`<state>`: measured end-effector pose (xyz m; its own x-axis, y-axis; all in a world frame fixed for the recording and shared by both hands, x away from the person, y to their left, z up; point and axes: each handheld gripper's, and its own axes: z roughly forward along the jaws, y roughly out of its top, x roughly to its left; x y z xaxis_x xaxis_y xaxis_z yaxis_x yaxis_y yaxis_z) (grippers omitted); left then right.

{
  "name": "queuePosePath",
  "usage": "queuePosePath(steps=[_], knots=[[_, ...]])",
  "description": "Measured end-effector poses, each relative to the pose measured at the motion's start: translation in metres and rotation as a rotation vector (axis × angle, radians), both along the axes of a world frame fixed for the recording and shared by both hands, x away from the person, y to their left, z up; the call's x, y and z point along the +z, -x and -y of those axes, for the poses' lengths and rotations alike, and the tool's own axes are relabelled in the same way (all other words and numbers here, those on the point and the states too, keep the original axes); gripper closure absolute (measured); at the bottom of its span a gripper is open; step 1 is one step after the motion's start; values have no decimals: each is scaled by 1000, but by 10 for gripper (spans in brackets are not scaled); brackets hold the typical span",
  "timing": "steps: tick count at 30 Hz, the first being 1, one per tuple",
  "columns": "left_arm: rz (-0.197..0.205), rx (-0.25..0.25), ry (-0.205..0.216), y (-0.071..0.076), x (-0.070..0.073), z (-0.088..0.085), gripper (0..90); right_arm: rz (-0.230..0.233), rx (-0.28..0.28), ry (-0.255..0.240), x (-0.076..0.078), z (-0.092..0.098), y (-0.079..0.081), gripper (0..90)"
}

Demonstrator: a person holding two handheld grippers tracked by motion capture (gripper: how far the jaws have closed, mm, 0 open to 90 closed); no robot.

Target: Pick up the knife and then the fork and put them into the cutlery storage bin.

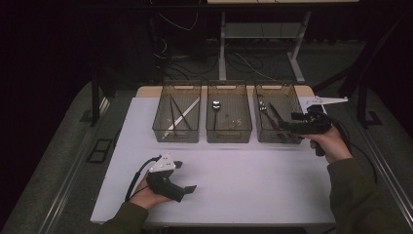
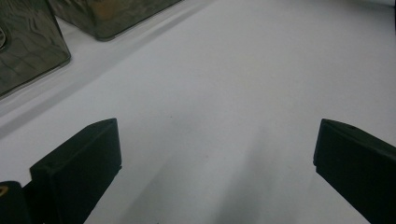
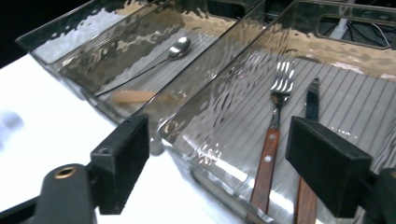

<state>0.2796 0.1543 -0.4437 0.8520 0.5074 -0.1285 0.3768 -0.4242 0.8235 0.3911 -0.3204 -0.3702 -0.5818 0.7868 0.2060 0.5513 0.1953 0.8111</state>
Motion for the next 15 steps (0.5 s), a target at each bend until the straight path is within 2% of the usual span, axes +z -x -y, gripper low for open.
queuePosePath(steps=[5,10,15], knots=[[-2,-2,12,1,0,0,0,30,30,11,-6,-6,17,189],[-1,-3,12,1,1,0,0,58,65,54,-9,-15,34,180],[3,-5,11,2,1,0,0,68,92,67,-16,-21,48,180]])
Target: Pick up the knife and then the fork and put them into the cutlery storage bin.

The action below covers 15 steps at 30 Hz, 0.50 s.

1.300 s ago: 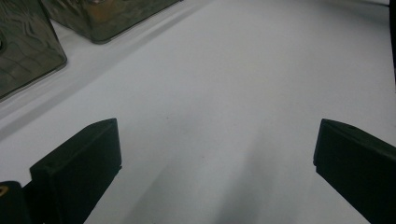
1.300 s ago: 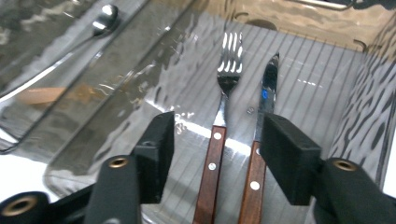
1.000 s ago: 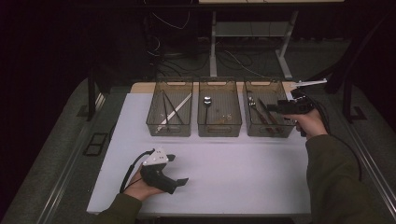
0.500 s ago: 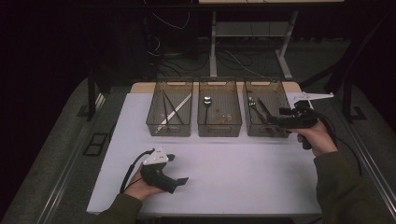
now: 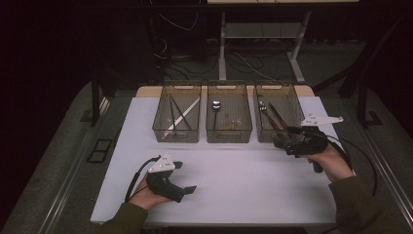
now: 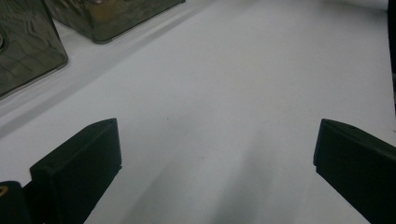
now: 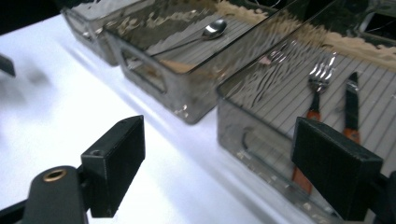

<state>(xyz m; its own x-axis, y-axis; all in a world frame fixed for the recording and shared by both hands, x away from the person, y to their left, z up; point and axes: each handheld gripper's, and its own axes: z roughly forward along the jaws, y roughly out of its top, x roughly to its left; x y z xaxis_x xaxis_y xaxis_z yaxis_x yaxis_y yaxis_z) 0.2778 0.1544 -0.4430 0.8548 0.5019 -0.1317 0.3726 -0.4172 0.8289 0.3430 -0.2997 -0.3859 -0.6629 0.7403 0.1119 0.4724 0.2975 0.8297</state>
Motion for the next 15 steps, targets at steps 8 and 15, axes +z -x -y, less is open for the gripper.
queuePosePath(steps=[8,15], knots=[[3,-1,-2,1,1,0,0,5,27,18,-19,0,24,179],[3,6,6,1,1,-2,0,7,38,-8,-33,3,42,179]])
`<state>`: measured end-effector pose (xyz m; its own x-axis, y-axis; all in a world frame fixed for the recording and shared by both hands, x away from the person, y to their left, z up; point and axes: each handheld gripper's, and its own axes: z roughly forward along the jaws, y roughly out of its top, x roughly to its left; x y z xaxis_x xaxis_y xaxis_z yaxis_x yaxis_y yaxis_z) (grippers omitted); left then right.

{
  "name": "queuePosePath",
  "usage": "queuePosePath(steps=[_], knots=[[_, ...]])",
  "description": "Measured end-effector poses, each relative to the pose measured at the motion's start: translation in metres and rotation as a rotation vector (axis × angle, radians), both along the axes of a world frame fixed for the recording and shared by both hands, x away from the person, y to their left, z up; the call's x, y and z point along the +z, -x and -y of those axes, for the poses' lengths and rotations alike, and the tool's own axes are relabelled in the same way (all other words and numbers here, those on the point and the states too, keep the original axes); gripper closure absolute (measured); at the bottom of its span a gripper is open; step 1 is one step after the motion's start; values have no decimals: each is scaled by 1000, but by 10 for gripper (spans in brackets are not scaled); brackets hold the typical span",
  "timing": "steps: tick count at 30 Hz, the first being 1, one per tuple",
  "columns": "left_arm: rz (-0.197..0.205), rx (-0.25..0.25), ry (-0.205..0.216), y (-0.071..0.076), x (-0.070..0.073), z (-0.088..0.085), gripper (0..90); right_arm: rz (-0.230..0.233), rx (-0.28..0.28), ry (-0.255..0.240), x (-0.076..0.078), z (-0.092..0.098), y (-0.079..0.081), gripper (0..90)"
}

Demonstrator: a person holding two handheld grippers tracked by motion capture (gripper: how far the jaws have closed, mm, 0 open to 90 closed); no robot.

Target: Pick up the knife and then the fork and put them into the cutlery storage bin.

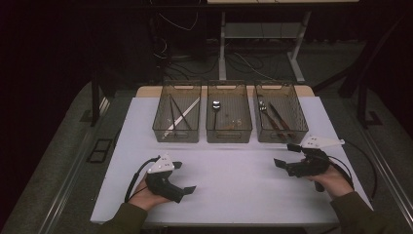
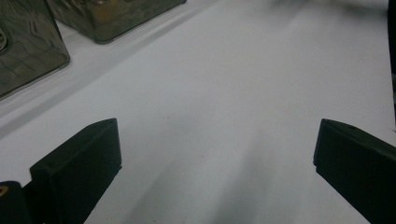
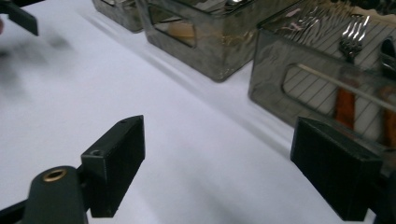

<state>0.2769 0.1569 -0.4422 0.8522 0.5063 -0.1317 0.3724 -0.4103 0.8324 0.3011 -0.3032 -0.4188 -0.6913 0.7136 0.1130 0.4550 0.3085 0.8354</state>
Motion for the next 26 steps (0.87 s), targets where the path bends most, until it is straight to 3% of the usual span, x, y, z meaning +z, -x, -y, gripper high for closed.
queuePosePath(steps=[10,20,26], knots=[[1,-3,4,1,1,1,0,6,9,-11,-16,-2,27,179],[-2,2,5,1,1,1,0,1,28,5,-21,-1,41,179],[-1,4,4,1,1,1,0,5,37,0,-21,-1,41,179]])
